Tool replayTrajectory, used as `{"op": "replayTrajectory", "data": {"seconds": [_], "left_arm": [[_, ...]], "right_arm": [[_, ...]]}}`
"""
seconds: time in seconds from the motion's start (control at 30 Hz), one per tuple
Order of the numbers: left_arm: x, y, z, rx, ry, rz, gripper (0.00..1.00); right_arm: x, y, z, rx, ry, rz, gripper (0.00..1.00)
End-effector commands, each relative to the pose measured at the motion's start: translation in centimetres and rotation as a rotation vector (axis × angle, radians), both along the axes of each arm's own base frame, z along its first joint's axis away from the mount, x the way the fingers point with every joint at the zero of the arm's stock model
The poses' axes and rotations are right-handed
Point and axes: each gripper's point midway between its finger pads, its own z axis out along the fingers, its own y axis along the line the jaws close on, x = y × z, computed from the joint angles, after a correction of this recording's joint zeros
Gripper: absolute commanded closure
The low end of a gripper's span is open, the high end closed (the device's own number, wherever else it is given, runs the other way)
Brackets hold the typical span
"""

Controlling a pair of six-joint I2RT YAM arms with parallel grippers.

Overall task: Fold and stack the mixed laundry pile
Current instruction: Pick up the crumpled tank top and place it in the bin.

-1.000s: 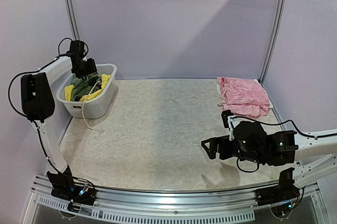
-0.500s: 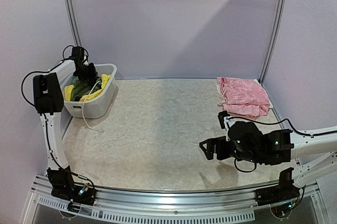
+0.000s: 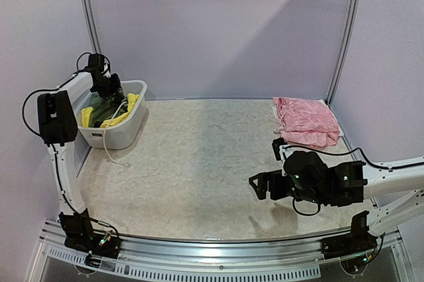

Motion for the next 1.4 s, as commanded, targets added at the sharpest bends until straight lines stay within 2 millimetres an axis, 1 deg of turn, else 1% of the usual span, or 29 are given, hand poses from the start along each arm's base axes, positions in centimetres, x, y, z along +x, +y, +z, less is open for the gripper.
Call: {"op": "replayTrajectory", "data": {"seconds": [0.0,0.07,0.2,0.43,0.47,0.5,0.63,0.73,0.87,1.0,1.17,1.23,1.3,1.37], "left_arm": [[-1.5,-1.8,9.5,0.003,-0.184,-0.009,1.00],[-2.5,-2.3,11.9,0.000,-0.227,-0.010,1.00],[-4.6,-3.2,15.6,-0.005,-0.293,-0.011,1.00],[-9.1,-6.1,22.1,-0.011,-0.420,-0.036,1.00],[-9.9,-7.0,22.8,-0.011,-0.436,-0.051,1.00],[-10.9,-7.5,24.3,-0.005,-0.467,-0.059,1.00],[-14.1,-10.4,28.1,0.018,-0.544,-0.108,1.00],[-16.2,-12.3,30.1,0.052,-0.589,-0.134,1.00],[-18.6,-14.9,32.2,0.040,-0.643,-0.205,1.00],[-21.2,-18.2,34.6,-0.002,-0.696,-0.336,1.00],[-25.6,-22.5,38.9,-0.066,-0.814,-0.491,1.00],[-27.6,-24.9,40.8,-0.113,-0.857,-0.578,1.00],[-30.1,-27.4,43.0,-0.172,-0.910,-0.705,1.00],[-32.2,-29.7,44.3,-0.207,-0.939,-0.799,1.00]], "right_arm": [[0.2,0.5,0.7,0.002,-0.018,-0.002,0.01],[0.2,0.6,1.0,0.015,-0.020,0.001,0.01],[0.2,0.6,1.8,0.030,-0.032,0.009,0.01],[0.1,0.2,2.9,0.039,-0.053,0.014,0.01],[0.1,0.1,3.1,0.041,-0.057,0.013,0.01],[0.1,0.0,3.2,0.040,-0.060,0.012,0.01],[0.1,-0.8,3.8,0.047,-0.074,-0.001,0.01],[0.1,-1.4,4.1,0.049,-0.085,-0.013,0.01],[0.0,-2.2,4.8,0.067,-0.102,-0.020,0.01],[-0.1,-3.4,5.4,0.072,-0.116,-0.043,0.01],[0.0,-5.2,6.6,0.082,-0.146,-0.082,0.01],[0.0,-5.8,7.4,0.093,-0.167,-0.095,0.01],[0.0,-6.5,8.4,0.112,-0.189,-0.106,0.01],[0.0,-7.1,9.3,0.122,-0.206,-0.112,0.01]]}}
